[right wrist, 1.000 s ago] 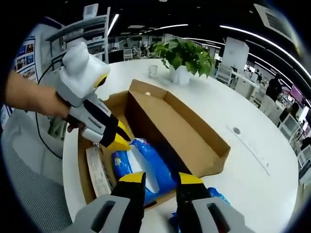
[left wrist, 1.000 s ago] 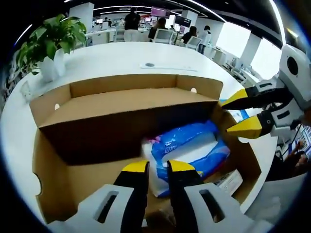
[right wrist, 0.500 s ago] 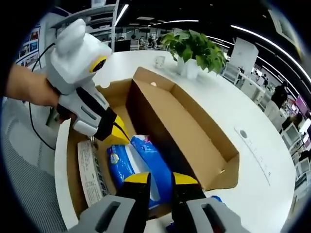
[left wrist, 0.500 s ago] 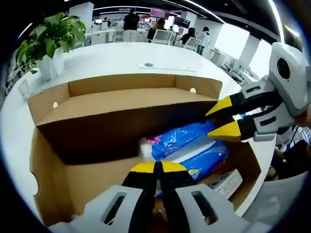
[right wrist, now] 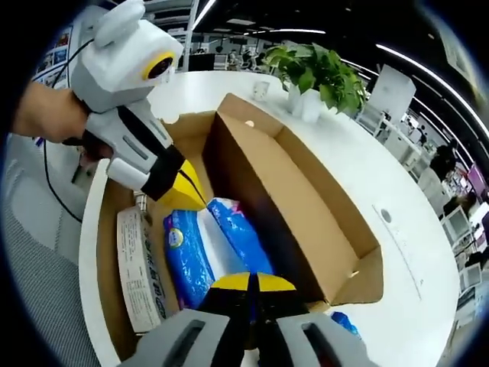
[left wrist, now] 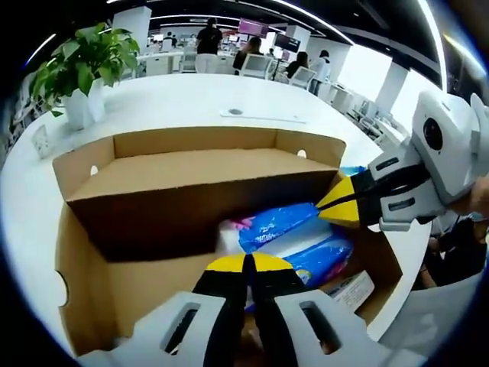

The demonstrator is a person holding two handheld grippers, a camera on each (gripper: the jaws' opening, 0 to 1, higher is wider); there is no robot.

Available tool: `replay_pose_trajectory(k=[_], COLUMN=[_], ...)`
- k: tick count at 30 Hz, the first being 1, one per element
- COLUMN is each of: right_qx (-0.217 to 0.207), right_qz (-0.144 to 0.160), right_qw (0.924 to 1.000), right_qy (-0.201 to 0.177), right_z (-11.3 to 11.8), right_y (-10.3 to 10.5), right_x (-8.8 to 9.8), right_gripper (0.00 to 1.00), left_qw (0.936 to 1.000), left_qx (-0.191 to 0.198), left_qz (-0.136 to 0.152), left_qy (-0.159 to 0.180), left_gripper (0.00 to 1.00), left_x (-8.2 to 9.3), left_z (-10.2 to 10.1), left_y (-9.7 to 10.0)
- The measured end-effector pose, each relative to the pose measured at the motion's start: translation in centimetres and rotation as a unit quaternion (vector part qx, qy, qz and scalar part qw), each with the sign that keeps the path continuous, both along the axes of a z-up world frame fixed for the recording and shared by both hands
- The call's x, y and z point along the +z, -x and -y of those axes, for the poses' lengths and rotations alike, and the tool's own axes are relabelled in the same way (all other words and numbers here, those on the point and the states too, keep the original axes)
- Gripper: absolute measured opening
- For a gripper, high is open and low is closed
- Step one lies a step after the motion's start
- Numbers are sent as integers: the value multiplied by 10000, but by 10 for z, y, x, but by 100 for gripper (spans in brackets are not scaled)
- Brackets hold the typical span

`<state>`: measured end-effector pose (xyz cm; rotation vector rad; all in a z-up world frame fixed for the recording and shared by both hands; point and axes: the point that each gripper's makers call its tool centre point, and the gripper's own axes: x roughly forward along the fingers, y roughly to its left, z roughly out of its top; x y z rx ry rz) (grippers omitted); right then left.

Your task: Operate the shoe box by opening the lid, removing the specified soft item, and placing it in the target area until the item is outside and the box remains undamaged.

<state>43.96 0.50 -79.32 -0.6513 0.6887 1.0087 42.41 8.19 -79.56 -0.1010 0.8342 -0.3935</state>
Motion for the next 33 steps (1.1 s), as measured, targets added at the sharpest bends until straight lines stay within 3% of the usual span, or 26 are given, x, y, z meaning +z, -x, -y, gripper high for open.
replay_pose_trajectory(k=[33], right_qx=[12], right_qz=[378], right_qw=[9976], right_qy=[-579], right_z=[-9], right_y=[5], right_x=[63], right_gripper=[0], left_qw=[9978], left_qx=[68], left_qz=[647], left_qy=[120], left_gripper=[0], left_x=[65], left_z=[-10], left_y=[2])
